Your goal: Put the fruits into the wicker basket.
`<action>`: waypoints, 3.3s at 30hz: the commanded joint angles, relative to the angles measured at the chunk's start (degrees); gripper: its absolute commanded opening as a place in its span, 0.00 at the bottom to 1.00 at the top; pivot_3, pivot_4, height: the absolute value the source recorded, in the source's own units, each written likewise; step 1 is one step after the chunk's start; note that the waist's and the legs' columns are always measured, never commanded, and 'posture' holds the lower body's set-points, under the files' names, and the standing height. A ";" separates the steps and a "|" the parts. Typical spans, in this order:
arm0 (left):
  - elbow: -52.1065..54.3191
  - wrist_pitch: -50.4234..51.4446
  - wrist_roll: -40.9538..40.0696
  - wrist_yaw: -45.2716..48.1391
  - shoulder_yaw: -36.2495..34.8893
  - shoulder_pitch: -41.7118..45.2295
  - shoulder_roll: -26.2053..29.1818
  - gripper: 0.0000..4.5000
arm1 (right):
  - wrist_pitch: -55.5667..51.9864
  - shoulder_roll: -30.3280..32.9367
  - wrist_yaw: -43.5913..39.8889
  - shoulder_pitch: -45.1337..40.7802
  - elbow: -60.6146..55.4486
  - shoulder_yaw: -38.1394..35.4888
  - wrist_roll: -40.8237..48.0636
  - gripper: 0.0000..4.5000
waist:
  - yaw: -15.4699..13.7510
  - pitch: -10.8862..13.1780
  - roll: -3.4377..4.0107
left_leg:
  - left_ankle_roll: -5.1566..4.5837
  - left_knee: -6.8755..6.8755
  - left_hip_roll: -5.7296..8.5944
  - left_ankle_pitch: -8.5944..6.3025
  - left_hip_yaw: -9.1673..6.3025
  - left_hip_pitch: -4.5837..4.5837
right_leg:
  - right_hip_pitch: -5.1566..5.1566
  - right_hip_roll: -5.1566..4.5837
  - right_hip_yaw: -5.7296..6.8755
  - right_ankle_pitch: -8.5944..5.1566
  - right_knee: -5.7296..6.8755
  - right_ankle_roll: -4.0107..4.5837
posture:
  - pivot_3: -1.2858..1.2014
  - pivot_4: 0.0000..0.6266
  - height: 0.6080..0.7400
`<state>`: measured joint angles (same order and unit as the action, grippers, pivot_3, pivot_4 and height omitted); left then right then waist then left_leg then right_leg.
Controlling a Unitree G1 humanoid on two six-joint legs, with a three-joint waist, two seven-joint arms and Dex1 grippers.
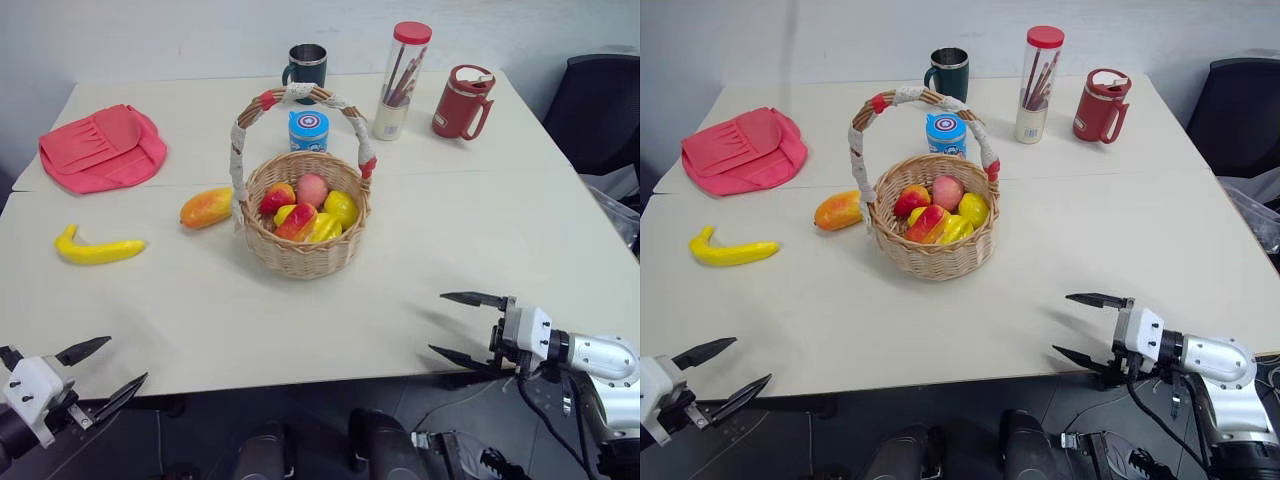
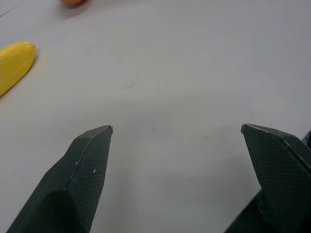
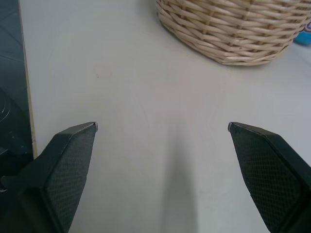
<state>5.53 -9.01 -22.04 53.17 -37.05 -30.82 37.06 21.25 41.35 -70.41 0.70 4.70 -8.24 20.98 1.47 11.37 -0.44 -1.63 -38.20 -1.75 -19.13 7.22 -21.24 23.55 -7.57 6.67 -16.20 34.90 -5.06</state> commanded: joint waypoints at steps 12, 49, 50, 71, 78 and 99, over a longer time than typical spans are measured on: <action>0.30 4.08 -3.68 0.26 -2.30 -1.09 0.03 0.99 | -0.49 -1.78 1.98 -2.64 1.87 -1.10 2.70 1.00 | 0.08 -0.01 -0.01 | 0.09 -0.03 0.00 0.07 0.00 0.02 | -0.01 0.01 0.00 0.00 0.06 0.00 | 0.52 0.24 1.00; -4.09 16.29 -8.79 -11.11 -10.16 7.06 1.22 0.99 | -12.72 -7.16 8.87 -7.57 -6.21 -2.62 10.85 1.00 | -1.91 0.21 0.54 | -0.57 1.01 4.09 1.91 -6.73 -0.07 | -3.81 -2.11 2.54 -1.80 -0.31 -2.75 | 0.52 0.24 1.00; -4.99 18.30 -9.79 -13.46 -12.34 7.25 0.78 0.99 | -14.49 -7.56 10.25 -7.49 -9.43 -2.61 12.28 1.00 | -2.09 0.22 0.55 | -0.50 1.00 4.03 1.87 -6.73 -0.07 | -3.83 -2.03 2.41 -1.80 -0.37 -2.75 | 0.52 0.24 1.00; -13.82 44.80 -14.57 -13.64 0.45 26.81 29.80 0.99 | -17.86 -6.39 16.51 -16.41 -22.33 -5.31 13.98 1.00 | -3.83 0.08 -0.01 | 0.16 1.06 3.60 1.50 -5.84 -0.15 | -2.96 -1.29 0.71 -1.89 -0.22 -2.36 | 0.52 0.24 1.00; -55.51 11.85 23.45 6.22 43.30 73.61 32.07 0.99 | -17.53 -6.38 13.71 -18.06 -19.05 -5.10 13.84 1.00 | -2.26 0.10 0.00 | -0.13 1.15 3.43 1.52 -4.54 -0.27 | -2.12 -0.90 0.43 -1.89 0.25 -2.34 | 0.52 0.24 1.00; -83.07 13.07 37.43 10.11 47.73 97.73 12.05 0.44 | -28.54 -4.80 30.57 -9.62 -37.60 -9.15 11.88 1.00 | -2.21 0.33 -0.47 | -0.43 0.15 2.94 1.33 -4.16 -0.36 | -2.00 -1.14 0.64 -1.65 0.92 -2.38 | 0.52 0.24 1.00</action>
<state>-77.04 3.33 14.72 62.37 10.53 67.22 48.95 -7.19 35.57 -40.96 -9.03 -30.26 -15.52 32.72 -0.75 11.70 -0.90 -2.08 -38.05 1.20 -17.81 3.09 -21.60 21.55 -8.71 7.29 -17.83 35.81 -7.45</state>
